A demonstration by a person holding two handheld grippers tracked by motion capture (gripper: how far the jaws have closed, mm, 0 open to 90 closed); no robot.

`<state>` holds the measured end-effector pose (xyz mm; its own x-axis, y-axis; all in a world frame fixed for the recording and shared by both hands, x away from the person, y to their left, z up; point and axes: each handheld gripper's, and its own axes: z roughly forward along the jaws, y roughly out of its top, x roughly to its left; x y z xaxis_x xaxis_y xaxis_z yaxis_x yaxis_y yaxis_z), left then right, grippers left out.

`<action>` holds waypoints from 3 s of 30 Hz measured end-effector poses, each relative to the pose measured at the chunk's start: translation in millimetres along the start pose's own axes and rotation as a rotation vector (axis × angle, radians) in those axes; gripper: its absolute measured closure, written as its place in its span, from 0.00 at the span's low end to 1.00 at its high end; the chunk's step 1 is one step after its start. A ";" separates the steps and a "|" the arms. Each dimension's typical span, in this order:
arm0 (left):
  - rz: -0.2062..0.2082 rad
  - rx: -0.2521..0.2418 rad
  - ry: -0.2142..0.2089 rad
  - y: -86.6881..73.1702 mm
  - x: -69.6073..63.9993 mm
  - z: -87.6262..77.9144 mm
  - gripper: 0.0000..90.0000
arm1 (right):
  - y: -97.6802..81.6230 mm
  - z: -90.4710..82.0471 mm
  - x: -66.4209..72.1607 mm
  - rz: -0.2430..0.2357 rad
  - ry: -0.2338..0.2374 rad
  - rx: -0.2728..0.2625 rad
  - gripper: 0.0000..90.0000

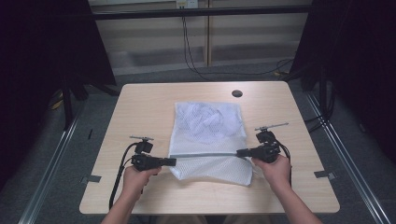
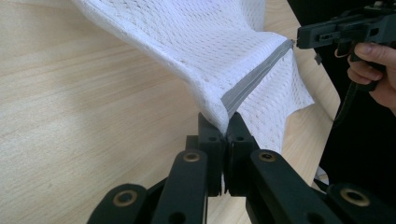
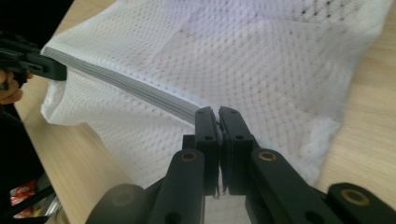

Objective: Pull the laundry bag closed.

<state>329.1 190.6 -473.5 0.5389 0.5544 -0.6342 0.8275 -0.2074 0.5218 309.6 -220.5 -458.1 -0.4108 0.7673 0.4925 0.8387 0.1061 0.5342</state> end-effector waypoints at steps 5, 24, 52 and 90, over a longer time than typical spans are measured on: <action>0.001 0.000 0.001 0.1 0.1 -0.1 0.98 | -0.8 -1.9 -1.8 0.004 -0.001 -0.001 0.97; 0.002 0.001 0.000 0.1 0.3 -0.3 0.98 | -3.4 -10.2 -9.8 0.013 -0.023 -0.006 0.97; 0.002 0.001 0.001 -0.2 0.1 -0.9 0.98 | -6.3 -14.9 -14.5 0.018 -0.036 -0.008 0.97; -0.005 0.004 0.004 -0.8 0.6 -4.2 0.98 | -8.2 -18.4 -21.1 0.027 -0.058 -0.009 0.97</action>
<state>328.0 194.5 -472.0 0.5340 0.5587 -0.6346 0.8308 -0.2075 0.5164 304.8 -249.2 -460.3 -0.3667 0.8049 0.4665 0.8459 0.0798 0.5273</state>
